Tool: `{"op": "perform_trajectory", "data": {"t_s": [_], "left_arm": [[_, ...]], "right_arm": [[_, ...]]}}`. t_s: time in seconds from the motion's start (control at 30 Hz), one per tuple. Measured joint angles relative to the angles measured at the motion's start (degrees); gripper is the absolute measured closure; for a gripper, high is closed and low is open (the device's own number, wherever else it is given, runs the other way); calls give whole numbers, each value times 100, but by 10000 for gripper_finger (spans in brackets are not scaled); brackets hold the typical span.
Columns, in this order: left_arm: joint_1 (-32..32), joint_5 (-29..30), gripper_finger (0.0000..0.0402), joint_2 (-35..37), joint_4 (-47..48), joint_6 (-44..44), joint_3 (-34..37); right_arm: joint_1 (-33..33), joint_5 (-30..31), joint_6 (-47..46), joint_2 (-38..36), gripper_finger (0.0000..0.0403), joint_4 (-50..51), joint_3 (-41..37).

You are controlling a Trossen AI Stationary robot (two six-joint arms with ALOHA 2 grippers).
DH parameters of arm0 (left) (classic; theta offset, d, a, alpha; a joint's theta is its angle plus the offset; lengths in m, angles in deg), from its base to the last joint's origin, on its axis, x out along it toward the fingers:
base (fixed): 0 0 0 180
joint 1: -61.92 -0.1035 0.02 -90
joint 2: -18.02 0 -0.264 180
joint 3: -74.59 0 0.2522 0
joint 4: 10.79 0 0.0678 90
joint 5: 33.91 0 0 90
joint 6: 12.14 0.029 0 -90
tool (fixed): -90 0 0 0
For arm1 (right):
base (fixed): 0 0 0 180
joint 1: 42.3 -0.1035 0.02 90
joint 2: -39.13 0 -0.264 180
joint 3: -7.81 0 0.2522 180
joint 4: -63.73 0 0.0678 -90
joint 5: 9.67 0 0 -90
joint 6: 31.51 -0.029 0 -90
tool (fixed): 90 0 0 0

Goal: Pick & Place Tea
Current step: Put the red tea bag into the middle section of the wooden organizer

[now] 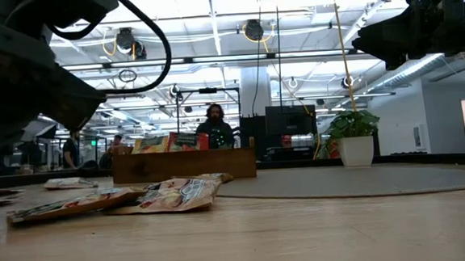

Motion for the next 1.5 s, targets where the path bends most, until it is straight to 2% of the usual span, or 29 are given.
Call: {"op": "perform_trajectory", "data": {"t_s": [0.17,0.3,0.4,0.47,0.57,0.7,1.0,1.5], "left_arm": [[57,-5,353,0,-263,1323,0],[77,-26,282,0,-991,2301,-4],[138,-321,225,4,-1355,3095,-13],[153,-568,195,10,-1225,3276,-13],[147,-501,169,165,-455,3288,-13],[211,-14,163,398,343,3323,-11],[603,981,163,566,949,3303,23],[624,1187,163,605,-277,2468,866]], "right_arm": [[-2,0,0,1,248,0,0],[-2,0,0,1,248,0,-1],[-2,1,0,1,248,1,0],[-2,1,0,1,248,-1,0],[-2,-1,0,-2,248,-1,0],[0,0,0,-2,248,0,-1],[-2,0,0,-2,248,-1,0],[0,1,0,-2,248,-1,-2]]}}
